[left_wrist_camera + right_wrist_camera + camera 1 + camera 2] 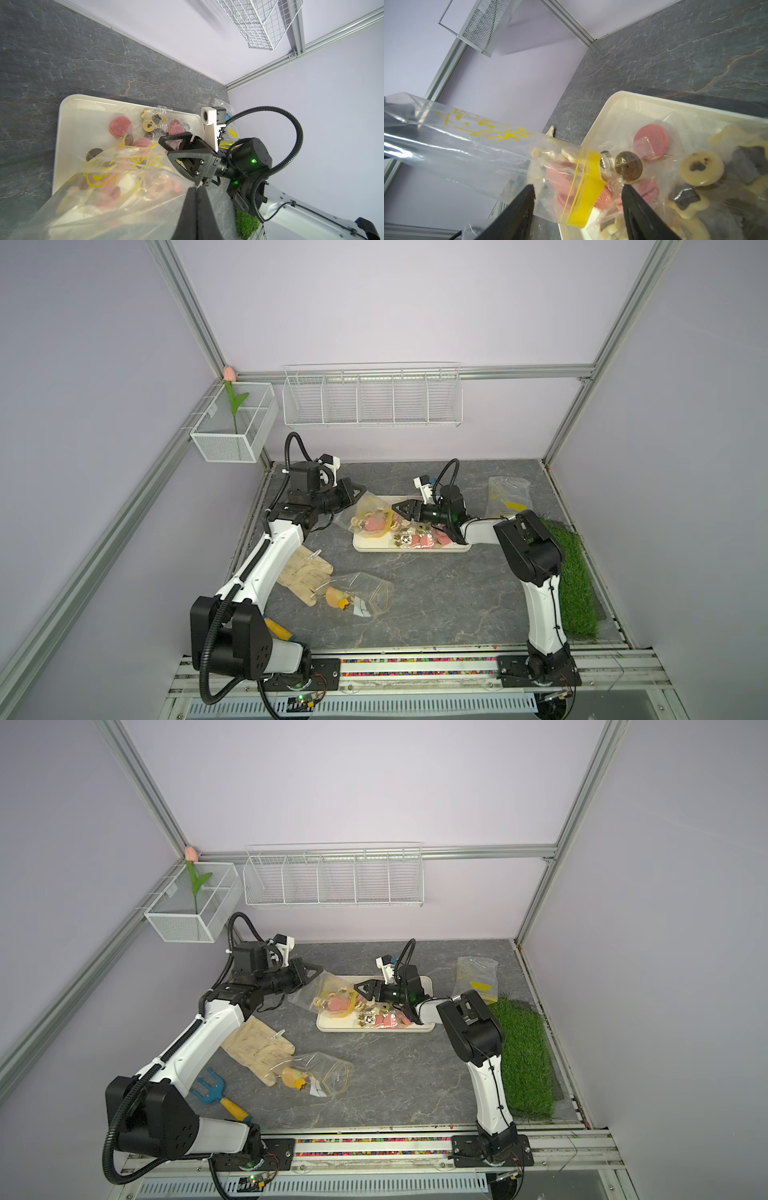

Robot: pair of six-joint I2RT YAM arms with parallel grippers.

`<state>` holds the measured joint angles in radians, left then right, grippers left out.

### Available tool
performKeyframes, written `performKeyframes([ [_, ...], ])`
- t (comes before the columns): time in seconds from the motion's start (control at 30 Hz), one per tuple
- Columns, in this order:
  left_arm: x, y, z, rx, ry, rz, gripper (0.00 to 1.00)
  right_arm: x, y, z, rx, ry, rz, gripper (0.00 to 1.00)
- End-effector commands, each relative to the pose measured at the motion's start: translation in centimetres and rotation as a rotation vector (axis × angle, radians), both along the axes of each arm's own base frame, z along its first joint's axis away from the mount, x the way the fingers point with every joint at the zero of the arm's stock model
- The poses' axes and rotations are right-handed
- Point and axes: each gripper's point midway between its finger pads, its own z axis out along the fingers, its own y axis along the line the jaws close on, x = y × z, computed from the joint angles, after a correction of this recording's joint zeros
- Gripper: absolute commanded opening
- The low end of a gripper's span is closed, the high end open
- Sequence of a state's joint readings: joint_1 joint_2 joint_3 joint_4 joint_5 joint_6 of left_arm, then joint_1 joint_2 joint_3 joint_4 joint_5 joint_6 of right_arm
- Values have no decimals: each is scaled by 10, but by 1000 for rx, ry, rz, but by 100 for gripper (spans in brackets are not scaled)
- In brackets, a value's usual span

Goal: Pour cookies out of the ziploc bag
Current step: 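Pour the cookies out of the ziploc bag onto the tray.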

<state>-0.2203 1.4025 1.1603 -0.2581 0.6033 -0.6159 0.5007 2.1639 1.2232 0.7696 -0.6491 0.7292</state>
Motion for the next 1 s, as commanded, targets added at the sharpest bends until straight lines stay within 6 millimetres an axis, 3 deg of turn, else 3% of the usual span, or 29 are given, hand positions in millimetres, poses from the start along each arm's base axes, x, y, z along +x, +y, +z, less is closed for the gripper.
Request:
performKeyframes([
  [0.0,5,1,1,0,-32,-4,0,-5,-2,12,-33,-55,11,70],
  [0.57,9,1,-8,1,-7,13,0,-31,1,14,-313,-215,52,74],
  [0.67,9,1,-12,5,5,15,0,-29,0,14,-338,-273,62,86],
  [0.97,6,0,-13,10,13,-4,0,-39,3,18,-350,-468,191,89],
])
